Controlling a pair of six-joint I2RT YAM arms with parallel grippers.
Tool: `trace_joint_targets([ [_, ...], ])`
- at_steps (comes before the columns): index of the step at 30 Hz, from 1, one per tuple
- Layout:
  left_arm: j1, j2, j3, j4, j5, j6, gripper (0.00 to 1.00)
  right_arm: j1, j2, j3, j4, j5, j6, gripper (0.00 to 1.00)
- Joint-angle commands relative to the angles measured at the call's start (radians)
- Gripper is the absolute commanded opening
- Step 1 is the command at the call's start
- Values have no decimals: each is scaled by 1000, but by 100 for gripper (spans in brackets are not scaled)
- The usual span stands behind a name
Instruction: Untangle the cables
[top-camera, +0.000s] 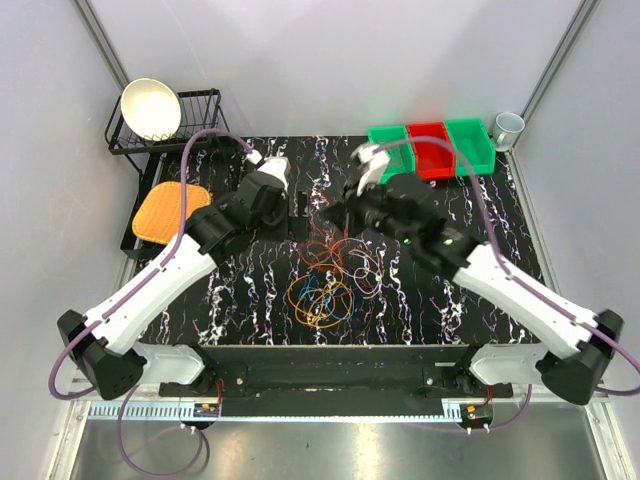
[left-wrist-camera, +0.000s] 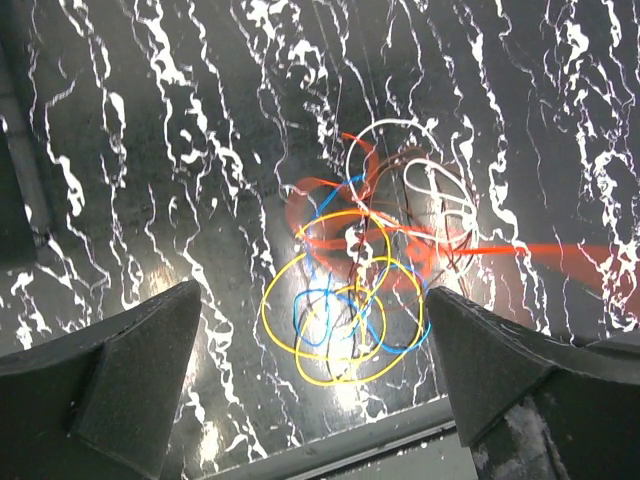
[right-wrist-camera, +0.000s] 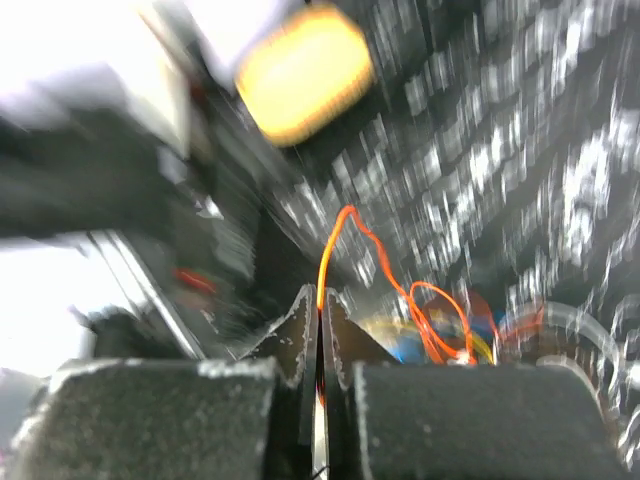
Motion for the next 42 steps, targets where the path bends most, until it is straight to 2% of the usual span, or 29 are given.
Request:
trace_joint_targets([
  [1, 6, -80, -72, 64, 42, -36, 99, 10, -42, 185, -107, 20, 10, 0],
  [6, 3, -134, -172, 132, 137, -75, 99, 10, -35, 374, -118, 22, 5, 0],
  [10, 4, -169, -230, 139, 150, -86, 99, 10, -1, 543, -129, 30, -25, 0],
  [16, 3, -200, -256, 124, 145, -75, 98, 10, 62, 684, -163, 85, -107, 0],
  [26, 4, -229, -217, -37, 35, -12, 98, 5, 145, 822, -192, 361, -271, 0],
  [30, 3, -264, -195, -103, -46, 19, 99, -59, 211, 893, -256, 366, -294, 0],
  [34, 3, -313, -229, -118, -111, 33, 99, -303, 364, 1091, -399, 212, -187, 0],
  [40, 3, -392, -338, -74, -175, 46, 99, -437, 586, 1398, -505, 214, -180, 0],
  [42, 4, -416, -385, -59, -195, 51, 99, -478, 626, 1446, -505, 231, -193, 0],
])
